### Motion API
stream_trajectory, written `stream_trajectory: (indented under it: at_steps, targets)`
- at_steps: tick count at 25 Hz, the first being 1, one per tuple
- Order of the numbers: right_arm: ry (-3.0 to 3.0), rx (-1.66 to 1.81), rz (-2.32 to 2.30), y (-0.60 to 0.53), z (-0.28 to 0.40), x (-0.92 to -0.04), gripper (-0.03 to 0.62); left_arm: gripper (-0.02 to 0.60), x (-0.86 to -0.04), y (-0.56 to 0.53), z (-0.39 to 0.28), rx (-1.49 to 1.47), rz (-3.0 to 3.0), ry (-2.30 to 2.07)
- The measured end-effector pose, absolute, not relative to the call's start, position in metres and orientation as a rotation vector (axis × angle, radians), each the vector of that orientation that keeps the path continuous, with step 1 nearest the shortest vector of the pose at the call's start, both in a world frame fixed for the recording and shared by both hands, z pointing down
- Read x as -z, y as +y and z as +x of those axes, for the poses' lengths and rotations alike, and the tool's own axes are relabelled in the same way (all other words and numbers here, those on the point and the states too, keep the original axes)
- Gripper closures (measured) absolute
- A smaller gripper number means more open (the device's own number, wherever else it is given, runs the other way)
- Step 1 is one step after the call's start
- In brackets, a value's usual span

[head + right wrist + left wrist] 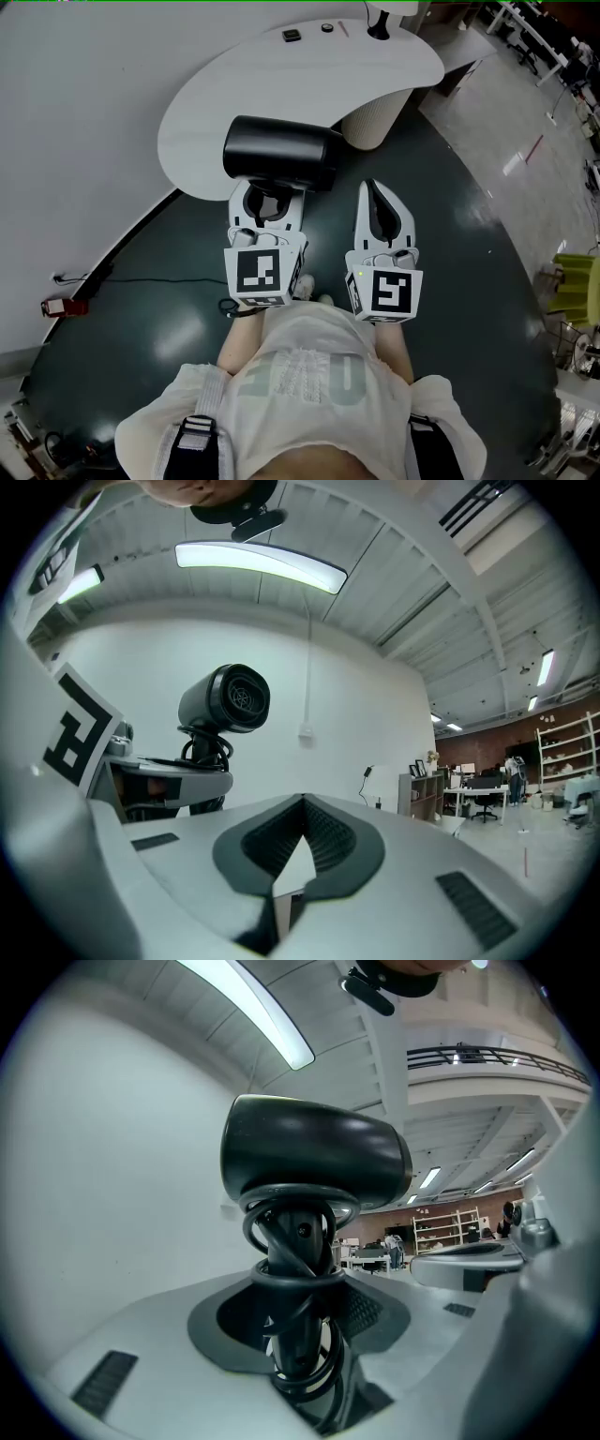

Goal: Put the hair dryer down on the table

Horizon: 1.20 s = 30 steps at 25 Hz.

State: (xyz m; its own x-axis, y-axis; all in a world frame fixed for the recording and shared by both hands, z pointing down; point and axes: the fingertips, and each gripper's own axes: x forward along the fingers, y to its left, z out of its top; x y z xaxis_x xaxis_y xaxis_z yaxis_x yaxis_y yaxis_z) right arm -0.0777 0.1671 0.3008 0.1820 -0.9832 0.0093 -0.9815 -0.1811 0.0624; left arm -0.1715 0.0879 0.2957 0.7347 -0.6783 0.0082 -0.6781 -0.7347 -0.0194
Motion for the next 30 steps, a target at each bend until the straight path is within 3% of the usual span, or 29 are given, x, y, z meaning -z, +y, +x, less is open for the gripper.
stream_trajectory:
  at_steps: [16,30]
  targets:
    - [-1.888,0.084,2.386,0.122,-0.078,-0.315,0.591,0.396,-0.324,0.027,-0.174,0.013,-2.994,1.11]
    - [-1.914,0.096,2.407,0.044,0.016,-0.322,0.591,0.396,-0.323,-0.045,-0.091,-0.028,-2.961,1.156]
